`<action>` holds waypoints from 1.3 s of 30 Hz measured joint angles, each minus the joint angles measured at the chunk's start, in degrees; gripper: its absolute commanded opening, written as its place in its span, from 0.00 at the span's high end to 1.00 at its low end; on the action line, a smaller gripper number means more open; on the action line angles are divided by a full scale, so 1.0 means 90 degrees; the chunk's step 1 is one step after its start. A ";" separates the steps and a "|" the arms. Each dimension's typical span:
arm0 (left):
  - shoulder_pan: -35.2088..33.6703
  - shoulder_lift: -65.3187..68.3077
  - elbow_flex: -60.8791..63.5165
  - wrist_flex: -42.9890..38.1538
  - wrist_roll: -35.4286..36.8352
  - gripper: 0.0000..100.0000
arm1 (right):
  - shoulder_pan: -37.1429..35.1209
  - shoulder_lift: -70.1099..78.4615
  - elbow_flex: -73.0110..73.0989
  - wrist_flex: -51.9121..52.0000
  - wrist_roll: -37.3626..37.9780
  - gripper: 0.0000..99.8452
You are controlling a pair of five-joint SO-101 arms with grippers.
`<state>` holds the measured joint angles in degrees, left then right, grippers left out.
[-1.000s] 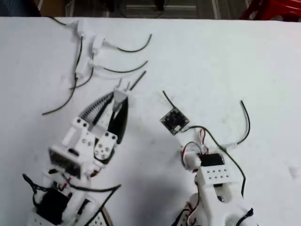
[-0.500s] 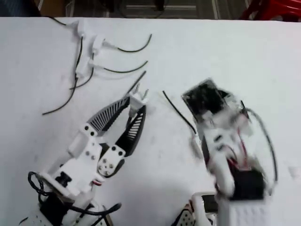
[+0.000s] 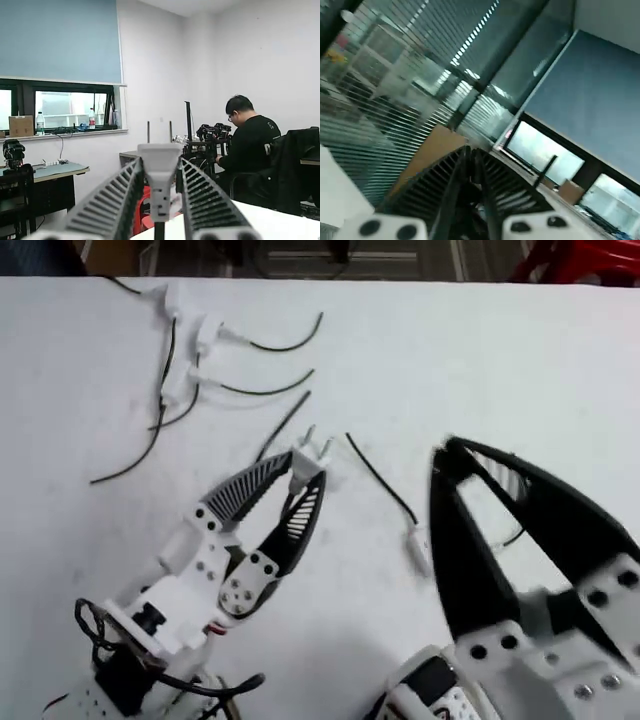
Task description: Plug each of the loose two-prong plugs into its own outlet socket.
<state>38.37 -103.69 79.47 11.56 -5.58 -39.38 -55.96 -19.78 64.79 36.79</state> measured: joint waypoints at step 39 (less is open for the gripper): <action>0.0000 0.0010 0.0107 -0.0254 0.0010 0.98 | 0.0772 0.1338 0.2833 -0.1114 0.0293 0.98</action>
<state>38.37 -103.60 80.44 9.27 -5.49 -32.44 -43.91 5.71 54.77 39.43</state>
